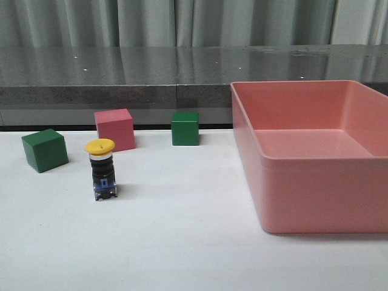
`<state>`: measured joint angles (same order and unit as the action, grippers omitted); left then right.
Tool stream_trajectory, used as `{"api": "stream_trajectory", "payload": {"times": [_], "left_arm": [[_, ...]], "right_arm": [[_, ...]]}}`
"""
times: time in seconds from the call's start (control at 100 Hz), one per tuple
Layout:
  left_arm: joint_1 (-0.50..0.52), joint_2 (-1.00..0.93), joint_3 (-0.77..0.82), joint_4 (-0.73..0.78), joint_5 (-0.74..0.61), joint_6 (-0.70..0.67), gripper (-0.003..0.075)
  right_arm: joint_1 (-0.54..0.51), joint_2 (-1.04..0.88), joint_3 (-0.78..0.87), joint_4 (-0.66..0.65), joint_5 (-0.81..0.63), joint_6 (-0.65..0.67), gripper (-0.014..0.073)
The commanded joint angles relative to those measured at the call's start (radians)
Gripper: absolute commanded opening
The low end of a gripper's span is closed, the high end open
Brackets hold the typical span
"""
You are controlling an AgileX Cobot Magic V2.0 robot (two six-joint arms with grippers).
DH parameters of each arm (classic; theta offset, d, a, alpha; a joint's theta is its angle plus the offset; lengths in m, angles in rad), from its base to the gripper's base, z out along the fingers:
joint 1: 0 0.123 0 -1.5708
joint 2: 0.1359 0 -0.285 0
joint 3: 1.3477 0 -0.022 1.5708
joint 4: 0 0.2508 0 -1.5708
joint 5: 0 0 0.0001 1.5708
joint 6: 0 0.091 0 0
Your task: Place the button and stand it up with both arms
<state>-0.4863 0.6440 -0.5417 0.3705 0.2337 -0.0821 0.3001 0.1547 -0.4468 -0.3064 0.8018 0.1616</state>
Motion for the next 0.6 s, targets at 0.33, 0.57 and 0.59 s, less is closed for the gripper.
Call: {"api": "stream_trajectory", "payload": {"times": [0.33, 0.57, 0.59], "left_arm": [[0.003, -0.118, 0.127, -0.174, -0.09, -0.013, -0.0019], [0.003, -0.118, 0.128, -0.179, -0.086, -0.013, -0.0019], [0.003, -0.118, 0.128, -0.179, -0.09, -0.013, -0.0019]], "right_arm": [[-0.008, 0.012, -0.022, -0.016, -0.066, 0.002, -0.006], [-0.008, 0.012, -0.022, -0.016, -0.066, 0.002, -0.006], [-0.008, 0.012, -0.022, -0.016, -0.066, 0.002, -0.006]]}}
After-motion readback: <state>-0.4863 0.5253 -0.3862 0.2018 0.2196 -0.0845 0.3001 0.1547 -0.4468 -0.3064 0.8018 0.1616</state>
